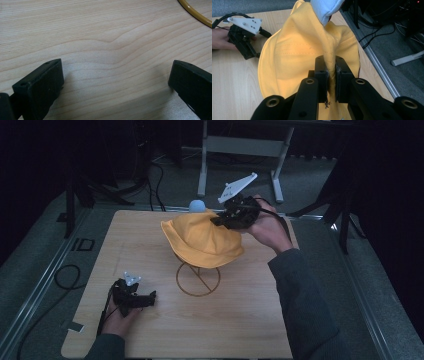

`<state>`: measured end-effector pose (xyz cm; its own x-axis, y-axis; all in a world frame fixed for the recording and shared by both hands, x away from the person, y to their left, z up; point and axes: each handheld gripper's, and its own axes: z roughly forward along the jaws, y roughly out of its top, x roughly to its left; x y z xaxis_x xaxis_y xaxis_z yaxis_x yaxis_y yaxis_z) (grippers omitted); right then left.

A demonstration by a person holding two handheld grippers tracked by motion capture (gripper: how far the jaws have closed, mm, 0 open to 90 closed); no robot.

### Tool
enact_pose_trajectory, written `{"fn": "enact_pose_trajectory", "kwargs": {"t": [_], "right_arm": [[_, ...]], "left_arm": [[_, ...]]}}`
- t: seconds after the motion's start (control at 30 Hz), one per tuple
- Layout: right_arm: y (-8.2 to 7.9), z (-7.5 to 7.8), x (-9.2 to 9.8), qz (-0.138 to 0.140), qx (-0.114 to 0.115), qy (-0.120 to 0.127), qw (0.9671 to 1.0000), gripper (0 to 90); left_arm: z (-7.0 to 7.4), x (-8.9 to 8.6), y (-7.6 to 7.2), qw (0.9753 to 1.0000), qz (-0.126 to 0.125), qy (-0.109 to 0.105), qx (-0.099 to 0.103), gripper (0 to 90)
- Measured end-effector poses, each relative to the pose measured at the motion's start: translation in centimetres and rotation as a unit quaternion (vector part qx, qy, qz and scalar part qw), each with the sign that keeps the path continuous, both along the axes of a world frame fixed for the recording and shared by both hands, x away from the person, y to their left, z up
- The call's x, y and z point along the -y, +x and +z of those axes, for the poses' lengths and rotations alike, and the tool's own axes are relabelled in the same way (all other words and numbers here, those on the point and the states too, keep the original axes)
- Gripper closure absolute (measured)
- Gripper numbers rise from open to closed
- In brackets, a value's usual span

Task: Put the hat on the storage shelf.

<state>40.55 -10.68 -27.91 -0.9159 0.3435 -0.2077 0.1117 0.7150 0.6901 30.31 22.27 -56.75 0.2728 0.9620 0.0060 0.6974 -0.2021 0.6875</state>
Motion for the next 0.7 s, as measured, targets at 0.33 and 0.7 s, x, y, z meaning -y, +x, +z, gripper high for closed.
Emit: {"fn": "enact_pose_trajectory", "kwargs": {"t": [0.33, 0.7], "right_arm": [[0.1, 0.0, -1.3, 0.002, -0.001, -0.003, 1.0000, 80.0], [0.0, -0.4, -3.0, 0.007, -0.001, -0.016, 0.9998, 80.0]], "left_arm": [[0.0, 0.0, 0.0, 1.0000, -0.001, 0.002, -0.001, 0.2], [0.0, 0.0, 0.0, 1.0000, -0.002, 0.001, -0.001, 0.2]]}}
